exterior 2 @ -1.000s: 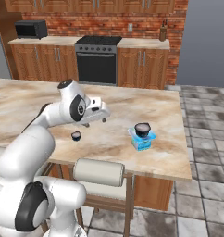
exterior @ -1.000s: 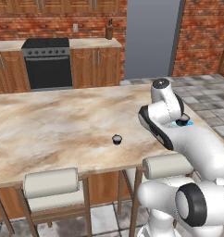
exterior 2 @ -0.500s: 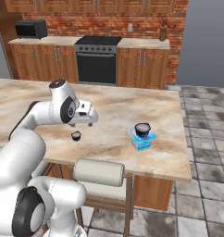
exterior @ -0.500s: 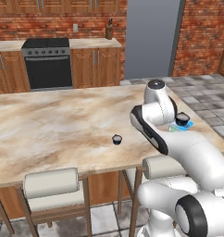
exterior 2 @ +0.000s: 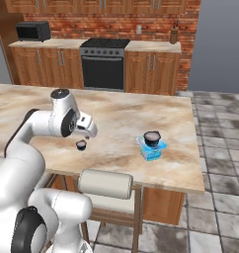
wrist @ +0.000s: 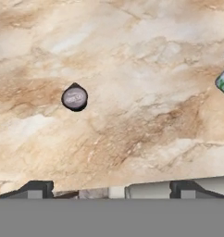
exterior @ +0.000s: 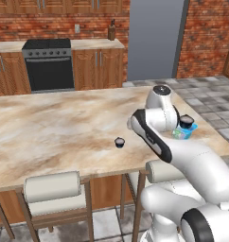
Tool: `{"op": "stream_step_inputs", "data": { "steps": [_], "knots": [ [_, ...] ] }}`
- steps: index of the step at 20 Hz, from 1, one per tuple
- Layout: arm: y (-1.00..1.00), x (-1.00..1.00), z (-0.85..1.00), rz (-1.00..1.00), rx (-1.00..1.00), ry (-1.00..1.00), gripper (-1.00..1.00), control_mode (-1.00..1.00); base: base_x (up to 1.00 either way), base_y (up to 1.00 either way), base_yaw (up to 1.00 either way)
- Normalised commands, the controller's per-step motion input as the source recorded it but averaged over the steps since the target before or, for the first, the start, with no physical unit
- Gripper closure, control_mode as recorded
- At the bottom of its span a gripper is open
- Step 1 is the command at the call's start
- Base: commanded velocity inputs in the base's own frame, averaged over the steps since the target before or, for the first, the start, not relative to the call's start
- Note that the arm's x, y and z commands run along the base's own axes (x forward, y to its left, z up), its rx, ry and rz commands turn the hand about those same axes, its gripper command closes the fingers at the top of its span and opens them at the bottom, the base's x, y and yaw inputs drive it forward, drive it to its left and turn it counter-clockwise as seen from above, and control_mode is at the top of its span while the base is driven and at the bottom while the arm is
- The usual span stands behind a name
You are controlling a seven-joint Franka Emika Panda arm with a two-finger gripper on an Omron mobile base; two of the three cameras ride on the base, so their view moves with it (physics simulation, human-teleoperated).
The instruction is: Stack the yogurt containers by placing the smaller containers on top of the larger containers.
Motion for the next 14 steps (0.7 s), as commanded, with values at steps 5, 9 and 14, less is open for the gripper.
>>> {"op": "stream_step_inputs", "data": {
  "steps": [5,9,14],
  "knots": [
    [0.08,0.0,-0.28,0.0,0.05,-0.07,-1.0,-1.0,0.0,0.0,0.0],
    [0.05,0.03,-0.1,0.0,0.0,-0.05,-1.0,-1.0,0.0,0.0,0.0],
    [0.29,0.04,-0.12,0.0,0.0,0.0,-1.0,-1.0,0.0,0.0,0.0]
  ]
}}
